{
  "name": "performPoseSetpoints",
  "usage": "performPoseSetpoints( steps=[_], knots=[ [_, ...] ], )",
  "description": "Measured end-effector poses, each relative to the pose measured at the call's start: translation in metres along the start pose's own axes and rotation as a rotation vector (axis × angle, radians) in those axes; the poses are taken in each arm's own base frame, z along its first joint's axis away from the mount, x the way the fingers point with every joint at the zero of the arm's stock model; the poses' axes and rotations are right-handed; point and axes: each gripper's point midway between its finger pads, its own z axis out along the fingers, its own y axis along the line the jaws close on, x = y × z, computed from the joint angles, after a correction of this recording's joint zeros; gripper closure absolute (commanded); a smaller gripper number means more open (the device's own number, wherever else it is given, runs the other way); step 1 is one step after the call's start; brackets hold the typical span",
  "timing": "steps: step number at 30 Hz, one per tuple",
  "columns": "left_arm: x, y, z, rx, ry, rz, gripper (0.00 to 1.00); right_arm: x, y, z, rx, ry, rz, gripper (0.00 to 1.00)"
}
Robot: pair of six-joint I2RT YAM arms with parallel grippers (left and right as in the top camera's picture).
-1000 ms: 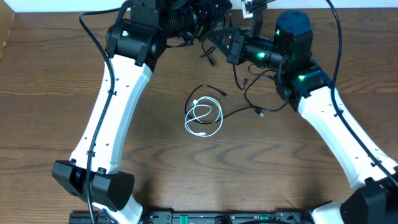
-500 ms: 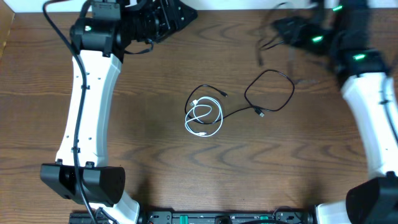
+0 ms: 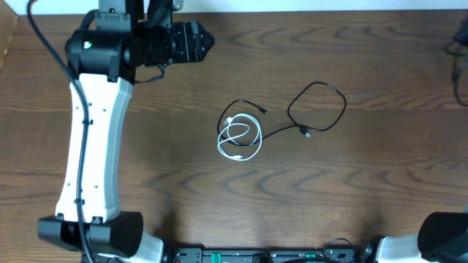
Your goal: Untangle cables
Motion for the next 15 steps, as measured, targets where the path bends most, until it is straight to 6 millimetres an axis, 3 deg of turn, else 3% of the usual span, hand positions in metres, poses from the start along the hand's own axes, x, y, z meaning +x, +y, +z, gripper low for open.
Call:
performPoseSetpoints(
  steps=[6,11,15],
  knots=[
    [0.011,0.004,-0.003,-0.036,0.034,0.005,0.33,-0.002,-0.046,0.041,0.212,-0.021,-0.07,0.99],
    [0.016,-0.007,0.001,-0.022,0.055,0.032,0.33,0.022,-0.091,0.099,0.376,0.034,-0.114,0.99],
    [0.021,-0.019,0.006,-0.015,0.069,0.06,0.33,0.037,-0.12,0.13,0.492,0.047,-0.128,0.99]
  ],
)
